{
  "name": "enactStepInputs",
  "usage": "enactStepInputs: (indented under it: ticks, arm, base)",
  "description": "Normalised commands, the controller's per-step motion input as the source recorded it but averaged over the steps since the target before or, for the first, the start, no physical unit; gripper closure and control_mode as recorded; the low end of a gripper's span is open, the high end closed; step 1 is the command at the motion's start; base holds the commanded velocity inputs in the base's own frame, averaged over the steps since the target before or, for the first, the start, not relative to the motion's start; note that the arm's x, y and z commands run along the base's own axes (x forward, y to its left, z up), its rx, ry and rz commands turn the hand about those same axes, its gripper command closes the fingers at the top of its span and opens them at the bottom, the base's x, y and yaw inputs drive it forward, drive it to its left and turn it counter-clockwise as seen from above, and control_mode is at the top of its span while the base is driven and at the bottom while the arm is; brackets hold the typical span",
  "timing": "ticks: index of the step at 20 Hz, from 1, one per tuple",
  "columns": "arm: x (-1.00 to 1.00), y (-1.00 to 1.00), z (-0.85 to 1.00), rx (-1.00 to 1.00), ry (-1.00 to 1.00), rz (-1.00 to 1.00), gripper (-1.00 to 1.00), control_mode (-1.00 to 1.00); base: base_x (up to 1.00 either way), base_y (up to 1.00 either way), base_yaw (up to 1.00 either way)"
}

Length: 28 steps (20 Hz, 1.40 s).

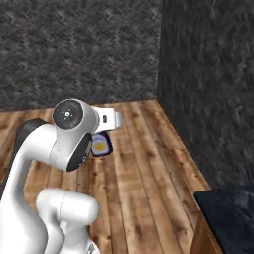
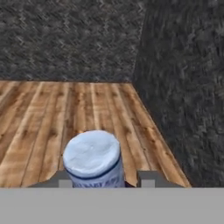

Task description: The dining table condiment station is running low on condiment bottle. Refill the condiment station by opening the cabinet and taking the condiment bottle from the cabinet and placing it on the dining table.

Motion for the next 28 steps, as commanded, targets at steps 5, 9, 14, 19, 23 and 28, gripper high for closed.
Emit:
enactStepInputs:
  ticks: [5,9,14,19,23,28]
  arm:
    - [0.0,0.0,0.0,0.0,0.0,0.0,1.0,1.0]
    - [0.0,0.0,0.0,0.0,0.0,0.0,1.0,1.0]
    - [0.0,0.0,0.0,0.0,0.0,0.0,1.0,1.0]
    - [0.0,0.0,0.0,0.0,0.0,0.0,1.0,1.0]
    - [0.0,0.0,0.0,0.0,0.0,0.0,1.0,1.0]
    - [0.0,0.0,0.0,0.0,0.0,0.0,1.0,1.0]
  base:
    - [1.0,0.22,0.45]
    - [0.98,0.03,0.65]
    - [0.98,0.0,0.66]
    - [1.0,0.0,0.63]
    - [1.0,0.0,0.58]
    - [1.0,0.0,0.56]
